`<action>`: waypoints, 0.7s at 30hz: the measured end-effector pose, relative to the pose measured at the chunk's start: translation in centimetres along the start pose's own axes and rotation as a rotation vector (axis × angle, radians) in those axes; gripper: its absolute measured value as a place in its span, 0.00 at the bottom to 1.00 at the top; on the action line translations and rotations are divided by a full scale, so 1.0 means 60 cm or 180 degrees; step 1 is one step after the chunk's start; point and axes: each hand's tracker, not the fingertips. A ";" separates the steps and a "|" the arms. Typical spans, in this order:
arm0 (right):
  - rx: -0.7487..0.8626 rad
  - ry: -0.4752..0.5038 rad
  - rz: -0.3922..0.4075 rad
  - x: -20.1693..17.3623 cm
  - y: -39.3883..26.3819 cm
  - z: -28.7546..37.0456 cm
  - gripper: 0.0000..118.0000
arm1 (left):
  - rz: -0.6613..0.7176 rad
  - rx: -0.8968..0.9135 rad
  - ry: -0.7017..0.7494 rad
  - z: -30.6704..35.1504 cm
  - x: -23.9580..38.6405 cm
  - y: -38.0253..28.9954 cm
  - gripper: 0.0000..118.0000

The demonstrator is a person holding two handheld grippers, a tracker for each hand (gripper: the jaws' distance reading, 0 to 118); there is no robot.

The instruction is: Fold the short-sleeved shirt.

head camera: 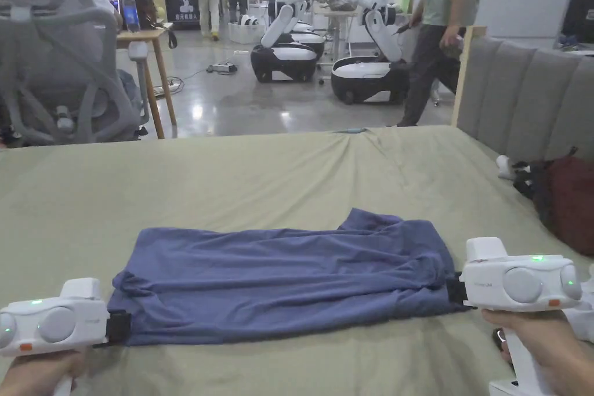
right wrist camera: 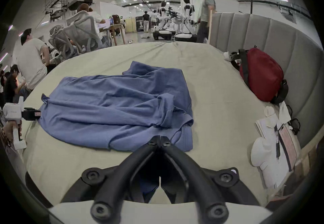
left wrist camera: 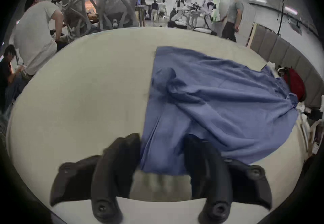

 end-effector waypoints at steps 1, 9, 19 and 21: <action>-0.0010 -0.0009 0.0002 0.000 0.002 -0.003 0.08 | 0.0062 0.0088 -0.0069 0.010 -0.001 0.006 0.05; -0.0193 -0.0103 0.0122 0.020 0.018 -0.091 0.86 | -0.0047 0.0157 -0.0211 0.031 0.016 0.019 0.05; -0.0418 0.0294 -0.0116 0.008 0.013 -0.121 0.10 | -0.0045 0.0080 -0.0210 0.032 0.025 0.024 0.05; -0.0420 0.0095 -0.0049 -0.001 0.019 -0.102 0.10 | -0.0018 0.0119 -0.0205 0.048 0.022 0.024 0.05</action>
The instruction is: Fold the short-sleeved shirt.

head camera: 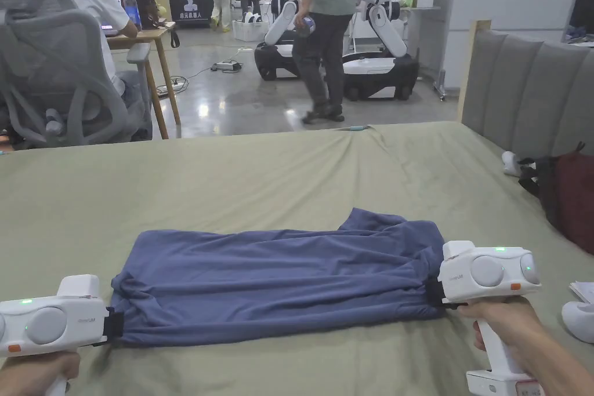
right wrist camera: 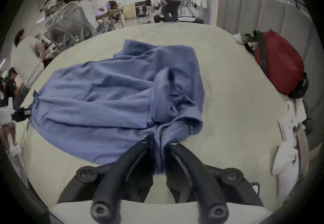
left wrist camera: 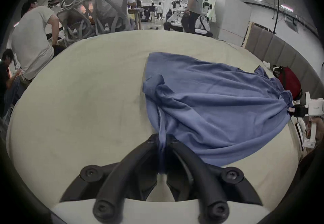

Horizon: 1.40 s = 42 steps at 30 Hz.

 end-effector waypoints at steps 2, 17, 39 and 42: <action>0.0067 -0.0010 0.0022 0.001 -0.006 0.018 0.10 | 0.0046 0.0067 -0.0060 0.025 -0.004 -0.001 0.05; -0.0121 -0.0009 0.0234 0.002 -0.154 0.144 0.10 | 0.0044 -0.0117 -0.0225 0.156 -0.012 -0.158 0.05; 0.0614 -0.0241 0.0268 -0.018 -0.105 0.221 0.00 | -0.0056 0.0473 0.0166 0.184 0.004 -0.100 0.00; 0.0628 -0.0108 0.0215 -0.016 -0.093 0.213 0.00 | 0.0148 0.0405 -0.0099 0.176 0.002 -0.088 0.00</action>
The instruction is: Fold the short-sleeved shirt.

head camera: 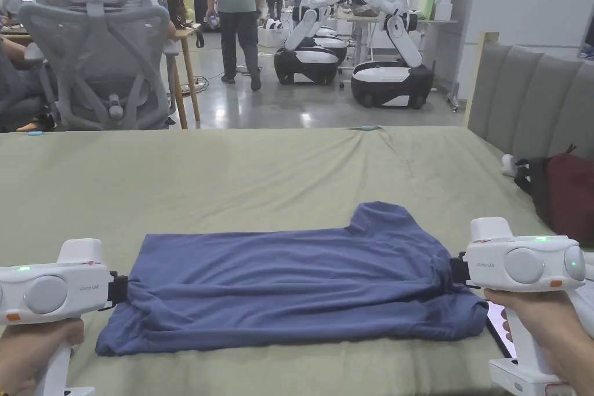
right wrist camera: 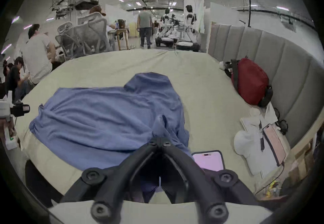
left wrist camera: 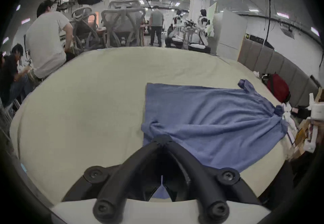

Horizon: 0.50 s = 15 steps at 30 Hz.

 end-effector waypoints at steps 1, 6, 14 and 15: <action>0.0004 0.0003 0.0011 -0.002 0.005 -0.004 0.00 | -0.0039 0.0013 0.0052 -0.005 0.001 0.005 0.00; -0.0005 -0.0008 0.0087 -0.007 0.036 -0.037 0.00 | -0.0102 0.0024 0.0106 -0.056 0.001 0.061 0.00; -0.0043 0.0061 0.0074 -0.003 0.084 -0.137 0.00 | -0.0135 -0.0246 0.0307 -0.248 -0.024 0.172 0.94; -0.0071 0.0044 0.0098 -0.005 0.087 -0.149 0.00 | -0.0135 -0.0227 0.0420 -0.276 -0.028 0.182 0.90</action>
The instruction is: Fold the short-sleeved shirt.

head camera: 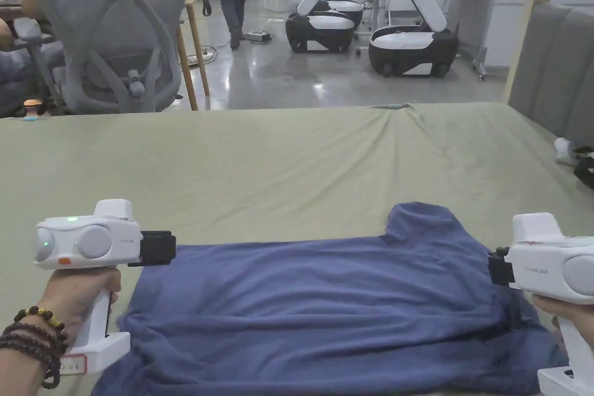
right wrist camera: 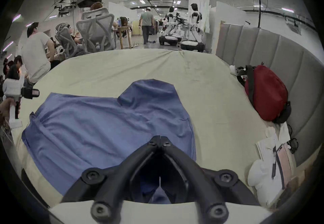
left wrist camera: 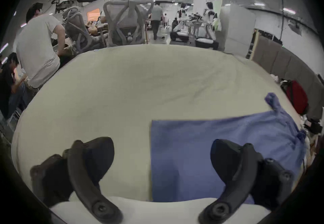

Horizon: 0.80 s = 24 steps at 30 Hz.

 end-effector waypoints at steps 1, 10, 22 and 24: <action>-0.0017 0.0008 0.0012 -0.001 0.001 -0.009 0.00 | 0.0007 0.0049 -0.0039 -0.022 0.000 0.009 0.82; -0.0148 0.0086 0.0107 -0.011 0.028 -0.065 0.00 | -0.0059 -0.0319 0.0025 -0.131 0.014 0.004 0.18; -0.0311 -0.0025 0.0118 0.028 0.145 -0.211 1.00 | -0.0133 -0.0206 -0.0099 -0.096 0.021 0.011 0.01; -0.0419 -0.0113 0.0125 0.034 0.148 -0.237 0.84 | -0.0136 -0.0194 -0.0114 -0.094 0.020 0.012 0.01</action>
